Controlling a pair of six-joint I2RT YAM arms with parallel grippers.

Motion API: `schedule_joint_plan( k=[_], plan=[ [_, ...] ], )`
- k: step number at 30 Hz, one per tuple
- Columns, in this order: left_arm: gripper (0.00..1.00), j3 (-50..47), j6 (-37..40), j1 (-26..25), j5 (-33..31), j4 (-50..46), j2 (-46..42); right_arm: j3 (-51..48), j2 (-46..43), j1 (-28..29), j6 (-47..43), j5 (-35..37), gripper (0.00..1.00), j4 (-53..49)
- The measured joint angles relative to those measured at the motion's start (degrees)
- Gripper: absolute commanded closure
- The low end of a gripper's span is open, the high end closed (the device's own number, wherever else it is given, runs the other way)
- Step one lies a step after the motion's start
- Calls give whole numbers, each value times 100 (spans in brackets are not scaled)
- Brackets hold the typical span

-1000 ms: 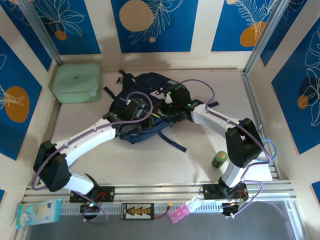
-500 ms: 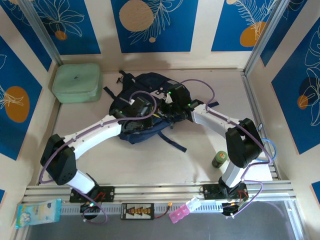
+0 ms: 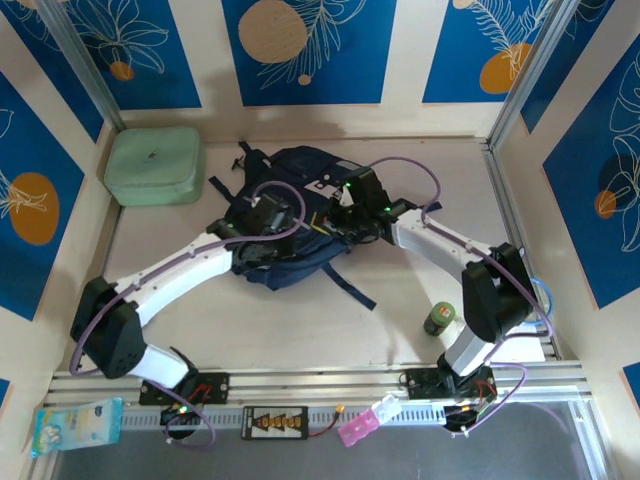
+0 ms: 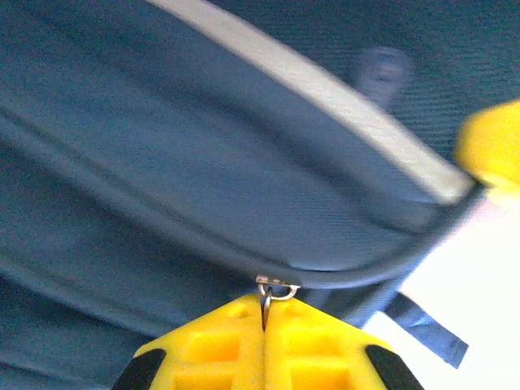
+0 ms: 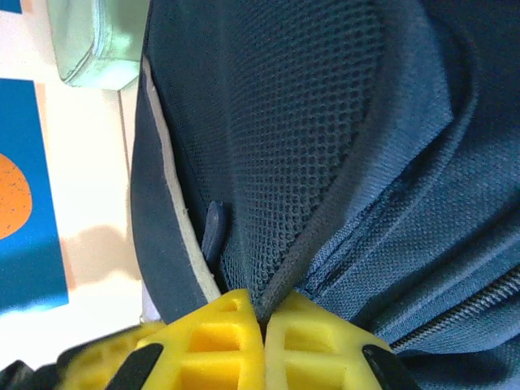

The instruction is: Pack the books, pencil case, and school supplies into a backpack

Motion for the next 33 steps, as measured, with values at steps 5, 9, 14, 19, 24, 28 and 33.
schedule_joint_plan(
  k=[5,9,14,19,24,28,33],
  plan=[
    [100,-533,470,739,669,398,-269,-450,-496,-341,-358,-2,96,-240],
    [100,-595,892,852,1126,614,-251,-627,-662,-623,-614,9,91,-391],
    [100,-472,1239,791,1596,765,-111,-673,-833,-920,-863,212,62,-575],
    [100,-168,1401,514,1816,802,136,-750,-1456,-1226,-1001,627,46,-866],
    [100,203,1368,-11,2120,1023,555,-835,-2037,-1412,-688,931,46,-1303],
    [100,566,1298,-415,2271,1233,1008,-1193,-2498,-1377,-98,1003,46,-1561],
    [100,962,1158,-723,2422,1384,1517,-1939,-3206,-1207,793,1268,45,-1663]
  ],
)
